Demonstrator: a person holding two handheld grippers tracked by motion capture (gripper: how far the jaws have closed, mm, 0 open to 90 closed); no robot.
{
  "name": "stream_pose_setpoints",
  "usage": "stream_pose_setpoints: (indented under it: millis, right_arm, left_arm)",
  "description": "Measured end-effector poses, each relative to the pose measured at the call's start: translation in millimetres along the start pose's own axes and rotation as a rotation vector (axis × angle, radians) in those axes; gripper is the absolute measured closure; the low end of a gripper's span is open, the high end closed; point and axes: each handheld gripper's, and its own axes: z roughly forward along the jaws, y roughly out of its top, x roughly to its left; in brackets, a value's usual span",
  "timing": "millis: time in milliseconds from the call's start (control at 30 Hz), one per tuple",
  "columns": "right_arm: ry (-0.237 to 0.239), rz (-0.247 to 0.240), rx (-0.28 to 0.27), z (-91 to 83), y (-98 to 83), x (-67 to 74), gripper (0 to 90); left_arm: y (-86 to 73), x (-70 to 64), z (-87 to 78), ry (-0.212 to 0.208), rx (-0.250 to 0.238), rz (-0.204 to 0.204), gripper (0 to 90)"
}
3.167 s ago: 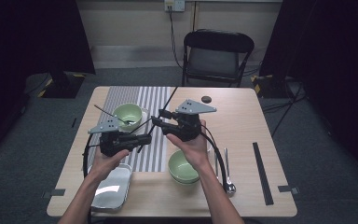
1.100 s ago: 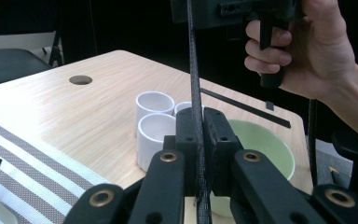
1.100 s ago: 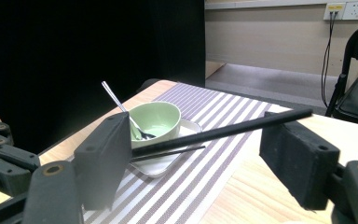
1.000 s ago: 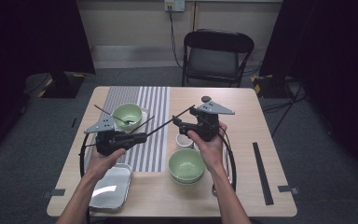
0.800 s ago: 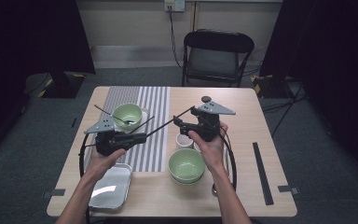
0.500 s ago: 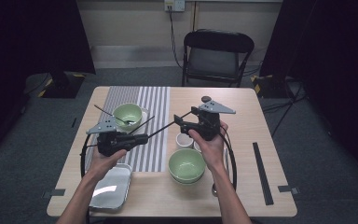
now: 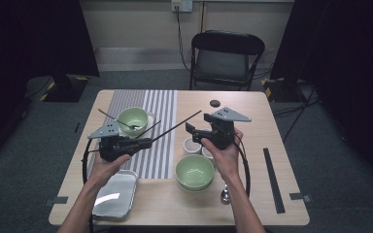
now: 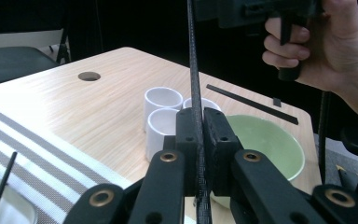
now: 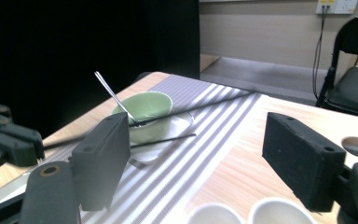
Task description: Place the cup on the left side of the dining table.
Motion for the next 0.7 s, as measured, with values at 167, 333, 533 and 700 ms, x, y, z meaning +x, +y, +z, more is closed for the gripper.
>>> stream_pose_setpoints:
  millis: [167,333,533,700]
  right_arm:
    - [-0.042,0.013,0.017,-10.0,-8.8,-12.1,22.9]
    - [-0.054,0.006,0.021,-14.4,-13.4,-16.0,22.8]
    - [-0.085,0.002,0.056,-20.4,-21.8,-24.4,24.4]
    - [-0.114,-0.006,0.067,-35.2,-27.8,-31.4,23.7]
  left_arm:
    - [-2.9,9.2,-5.1,0.024,0.007,-0.012,85.7]
    - [-6.3,15.1,-10.6,0.041,0.01,-0.019,85.7]
    - [-11.5,19.8,-13.8,0.044,0.014,-0.038,85.7]
    - [-13.7,22.9,-17.5,0.053,0.025,-0.055,85.7]
